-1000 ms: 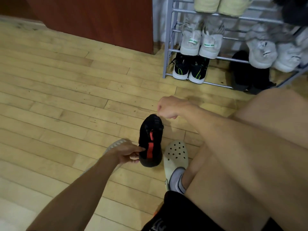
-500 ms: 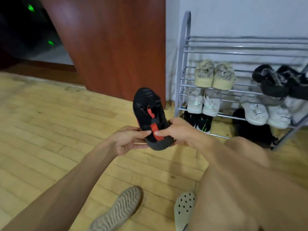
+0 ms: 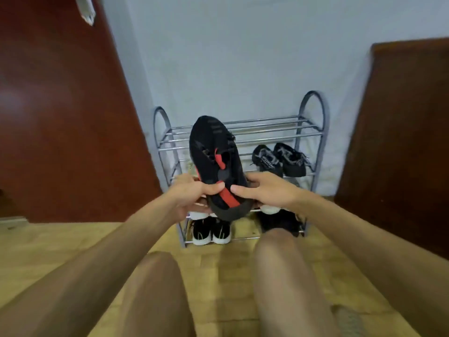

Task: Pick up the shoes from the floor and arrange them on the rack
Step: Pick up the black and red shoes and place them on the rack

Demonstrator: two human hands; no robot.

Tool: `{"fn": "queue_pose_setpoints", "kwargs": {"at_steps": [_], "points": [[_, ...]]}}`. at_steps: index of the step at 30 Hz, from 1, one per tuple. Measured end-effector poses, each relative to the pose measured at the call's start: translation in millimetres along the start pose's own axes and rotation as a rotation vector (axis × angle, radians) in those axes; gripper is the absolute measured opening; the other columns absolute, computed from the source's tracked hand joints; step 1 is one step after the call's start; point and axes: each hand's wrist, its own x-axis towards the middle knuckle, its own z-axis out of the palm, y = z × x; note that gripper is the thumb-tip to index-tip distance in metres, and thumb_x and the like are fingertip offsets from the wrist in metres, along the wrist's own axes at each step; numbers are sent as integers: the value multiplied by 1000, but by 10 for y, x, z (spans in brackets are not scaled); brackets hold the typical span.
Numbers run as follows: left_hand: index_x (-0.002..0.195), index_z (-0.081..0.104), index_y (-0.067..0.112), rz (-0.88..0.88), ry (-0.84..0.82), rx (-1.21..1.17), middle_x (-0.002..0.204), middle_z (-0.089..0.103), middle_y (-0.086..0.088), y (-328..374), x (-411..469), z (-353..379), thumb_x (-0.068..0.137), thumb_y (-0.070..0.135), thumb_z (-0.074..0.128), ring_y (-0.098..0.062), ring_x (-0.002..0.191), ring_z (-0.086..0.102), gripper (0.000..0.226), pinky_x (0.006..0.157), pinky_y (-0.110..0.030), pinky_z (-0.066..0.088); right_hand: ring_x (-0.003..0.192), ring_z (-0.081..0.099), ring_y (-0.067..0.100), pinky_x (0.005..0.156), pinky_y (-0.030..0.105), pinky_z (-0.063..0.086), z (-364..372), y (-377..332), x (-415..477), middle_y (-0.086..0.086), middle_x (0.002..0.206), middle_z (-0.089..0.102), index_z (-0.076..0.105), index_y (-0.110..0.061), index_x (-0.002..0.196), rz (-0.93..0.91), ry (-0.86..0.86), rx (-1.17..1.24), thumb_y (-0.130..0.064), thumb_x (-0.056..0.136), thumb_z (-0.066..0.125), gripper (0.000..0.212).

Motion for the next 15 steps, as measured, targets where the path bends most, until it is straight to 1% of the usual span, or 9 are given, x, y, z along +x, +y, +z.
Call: {"fn": "queue_pose_setpoints", "kwargs": {"at_steps": [2, 3, 4, 6, 8, 9, 10, 12, 15], "points": [[101, 69, 11, 9, -37, 7, 96, 75, -7, 120, 102, 351, 78, 12, 76, -23, 81, 70, 24, 57, -29, 57, 85, 66, -7, 78, 15, 51, -322, 232, -199, -17, 94, 73, 69, -30, 101, 17, 141, 109, -41, 91, 59, 18], [104, 69, 10, 11, -61, 11, 97, 75, -7, 162, 148, 535, 78, 11, 76, -23, 80, 70, 27, 54, -28, 57, 78, 66, -10, 74, 12, 50, -471, 366, -324, -19, 85, 73, 71, -28, 95, 38, 231, 130, -42, 93, 55, 22], [105, 69, 9, 12, -87, 18, 95, 74, -6, 197, 192, 733, 78, 11, 75, -21, 78, 69, 27, 52, -26, 55, 78, 67, -8, 74, 12, 50, -601, 496, -471, -17, 82, 74, 73, -25, 94, 73, 313, 145, -46, 94, 51, 30], [100, 67, 11, 7, -133, 10, 87, 72, -5, 243, 238, 1139, 79, 8, 74, -18, 72, 67, 22, 48, -25, 55, 87, 70, 9, 76, 17, 52, -835, 808, -737, -5, 93, 75, 74, -14, 102, 162, 435, 178, -46, 96, 48, 41], [97, 66, 11, -6, -171, -31, 83, 71, -4, 231, 251, 1559, 80, 5, 73, -18, 71, 67, 19, 46, -26, 56, 84, 66, 16, 67, 16, 52, -1017, 1147, -979, 6, 94, 72, 71, -4, 103, 240, 546, 183, -35, 98, 50, 38], [95, 66, 11, -18, -189, -50, 84, 71, -5, 184, 239, 1782, 79, 5, 73, -19, 73, 67, 18, 49, -28, 57, 82, 64, 18, 65, 18, 50, -1075, 1333, -1099, 9, 92, 70, 71, -1, 102, 288, 590, 173, -29, 98, 52, 34], [93, 66, 11, -39, -206, -64, 85, 72, -7, 87, 221, 2011, 79, 5, 74, -22, 76, 68, 17, 55, -32, 59, 81, 62, 19, 65, 22, 49, -1100, 1522, -1224, 10, 91, 69, 70, 1, 102, 343, 607, 169, -25, 97, 54, 31], [90, 66, 11, -100, -256, -80, 87, 72, -9, -172, 146, 2453, 78, 5, 74, -28, 83, 68, 15, 69, -40, 59, 78, 60, 19, 65, 26, 46, -1095, 1915, -1472, 8, 90, 66, 68, -3, 103, 482, 583, 186, -23, 96, 55, 24], [99, 66, 6, -209, -319, -54, 96, 72, -11, -701, -8, 2994, 78, 3, 75, -29, 86, 67, 23, 69, -39, 56, 84, 60, 22, 66, 28, 47, -966, 2525, -1879, 7, 96, 64, 63, -9, 108, 693, 518, 226, -23, 95, 55, 20]]}}
